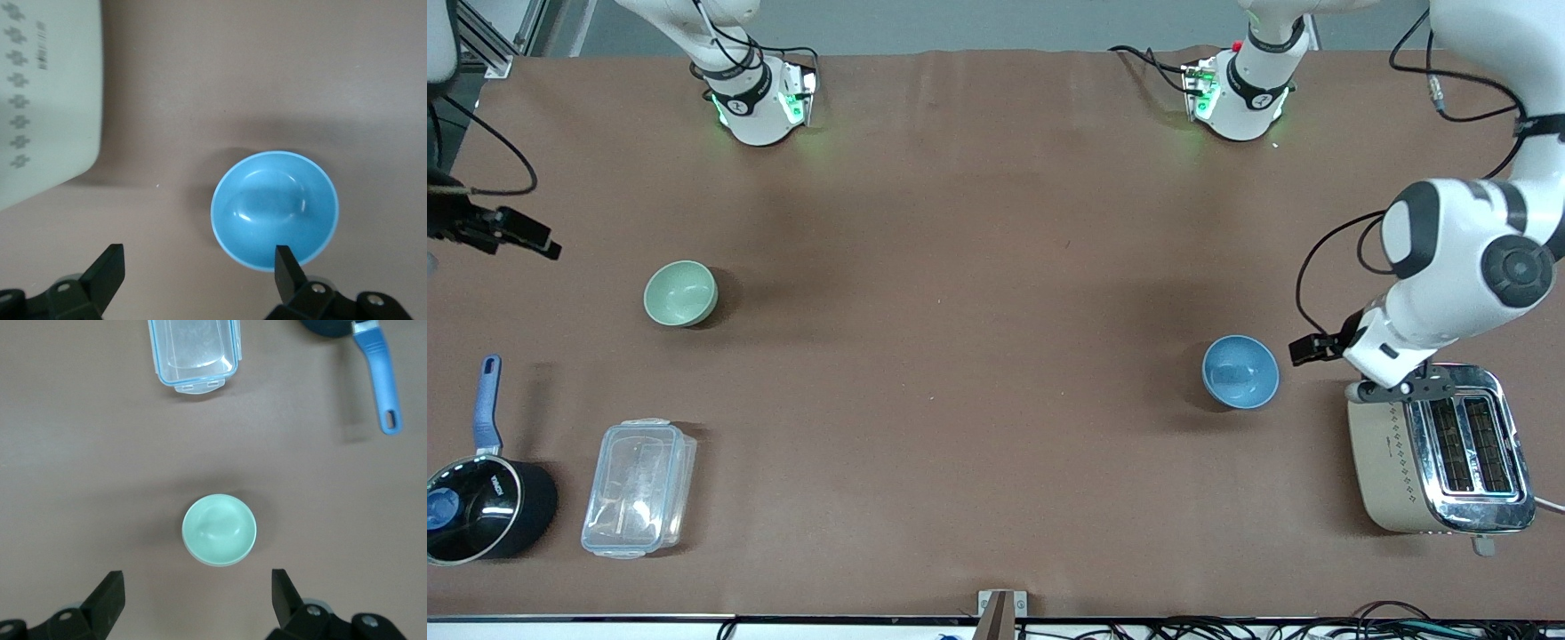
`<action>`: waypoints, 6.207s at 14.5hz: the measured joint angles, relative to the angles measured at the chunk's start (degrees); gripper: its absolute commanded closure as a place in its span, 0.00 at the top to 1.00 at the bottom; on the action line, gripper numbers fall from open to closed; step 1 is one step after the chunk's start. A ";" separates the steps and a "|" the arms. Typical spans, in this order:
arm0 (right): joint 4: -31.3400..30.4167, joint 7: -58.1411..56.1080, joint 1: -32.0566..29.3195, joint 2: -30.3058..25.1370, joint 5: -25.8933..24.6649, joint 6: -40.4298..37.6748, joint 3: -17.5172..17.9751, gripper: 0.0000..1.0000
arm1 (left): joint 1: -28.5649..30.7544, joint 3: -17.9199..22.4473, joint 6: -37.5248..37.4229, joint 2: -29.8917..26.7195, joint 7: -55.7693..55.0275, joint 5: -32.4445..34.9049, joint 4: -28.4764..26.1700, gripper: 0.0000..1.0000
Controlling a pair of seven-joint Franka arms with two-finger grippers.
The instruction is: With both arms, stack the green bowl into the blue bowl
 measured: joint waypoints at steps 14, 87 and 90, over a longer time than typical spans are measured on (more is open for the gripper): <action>-10.52 -21.89 -13.31 28.48 10.55 19.97 0.16 0.72 | 1.37 -1.56 11.33 9.55 -0.06 0.00 -3.13 0.00; 3.70 58.52 52.84 33.57 31.87 36.82 1.84 0.07 | -1.99 -0.44 -40.11 -23.40 1.34 0.44 16.45 1.00; 3.70 58.50 52.87 33.57 31.86 36.42 1.84 0.08 | -2.11 -0.46 -40.21 -23.40 1.34 0.44 16.49 1.00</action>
